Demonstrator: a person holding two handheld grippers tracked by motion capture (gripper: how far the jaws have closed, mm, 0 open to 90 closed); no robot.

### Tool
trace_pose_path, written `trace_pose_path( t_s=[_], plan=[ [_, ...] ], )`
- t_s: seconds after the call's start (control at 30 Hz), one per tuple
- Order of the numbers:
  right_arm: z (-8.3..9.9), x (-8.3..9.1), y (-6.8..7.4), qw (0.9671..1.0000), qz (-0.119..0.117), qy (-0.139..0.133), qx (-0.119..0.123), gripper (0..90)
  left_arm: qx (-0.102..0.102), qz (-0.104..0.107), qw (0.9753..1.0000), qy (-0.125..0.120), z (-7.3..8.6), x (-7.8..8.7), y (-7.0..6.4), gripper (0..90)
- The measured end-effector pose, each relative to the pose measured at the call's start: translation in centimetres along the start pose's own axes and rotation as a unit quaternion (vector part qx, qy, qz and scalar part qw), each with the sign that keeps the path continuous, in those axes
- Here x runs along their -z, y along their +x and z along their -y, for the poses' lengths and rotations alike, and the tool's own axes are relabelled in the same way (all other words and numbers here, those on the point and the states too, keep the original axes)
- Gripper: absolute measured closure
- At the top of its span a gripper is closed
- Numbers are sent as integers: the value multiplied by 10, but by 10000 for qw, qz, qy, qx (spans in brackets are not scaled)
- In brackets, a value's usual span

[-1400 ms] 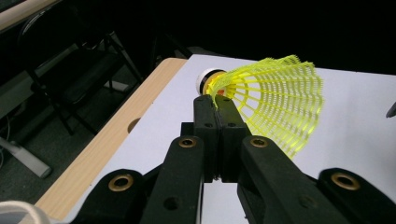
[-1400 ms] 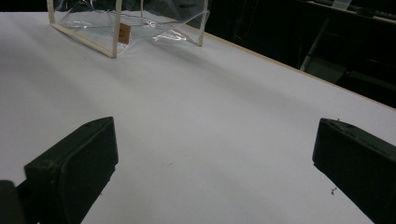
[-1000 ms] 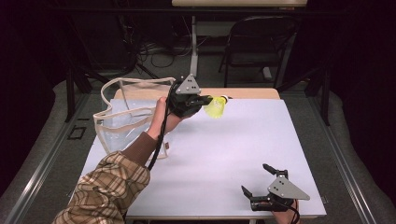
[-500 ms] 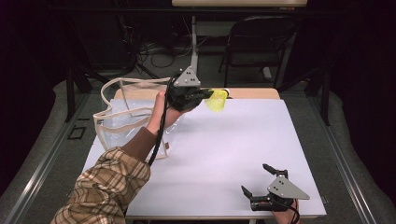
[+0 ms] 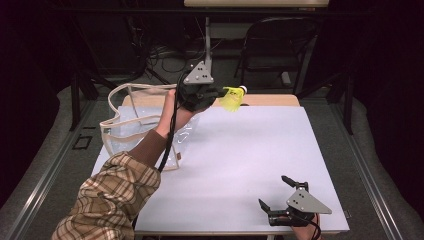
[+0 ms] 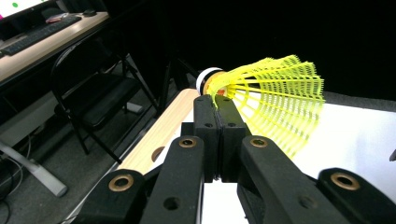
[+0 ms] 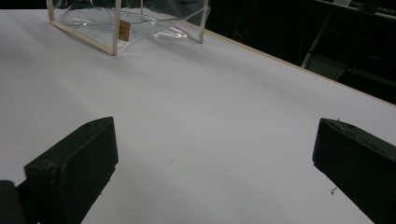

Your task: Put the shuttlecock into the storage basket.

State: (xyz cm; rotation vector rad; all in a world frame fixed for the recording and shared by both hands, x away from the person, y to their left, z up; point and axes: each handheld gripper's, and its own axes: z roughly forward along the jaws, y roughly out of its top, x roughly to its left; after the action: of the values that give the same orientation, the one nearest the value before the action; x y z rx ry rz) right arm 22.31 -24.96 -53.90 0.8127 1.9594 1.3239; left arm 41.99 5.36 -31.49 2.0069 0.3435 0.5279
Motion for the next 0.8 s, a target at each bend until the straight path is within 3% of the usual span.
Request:
trace_pose_path(
  t_s=[0.8],
  plan=[
    [0,0,0,10000,12,7,3,0,85,-262,9996,-111,-4,19,17,897]
  ],
)
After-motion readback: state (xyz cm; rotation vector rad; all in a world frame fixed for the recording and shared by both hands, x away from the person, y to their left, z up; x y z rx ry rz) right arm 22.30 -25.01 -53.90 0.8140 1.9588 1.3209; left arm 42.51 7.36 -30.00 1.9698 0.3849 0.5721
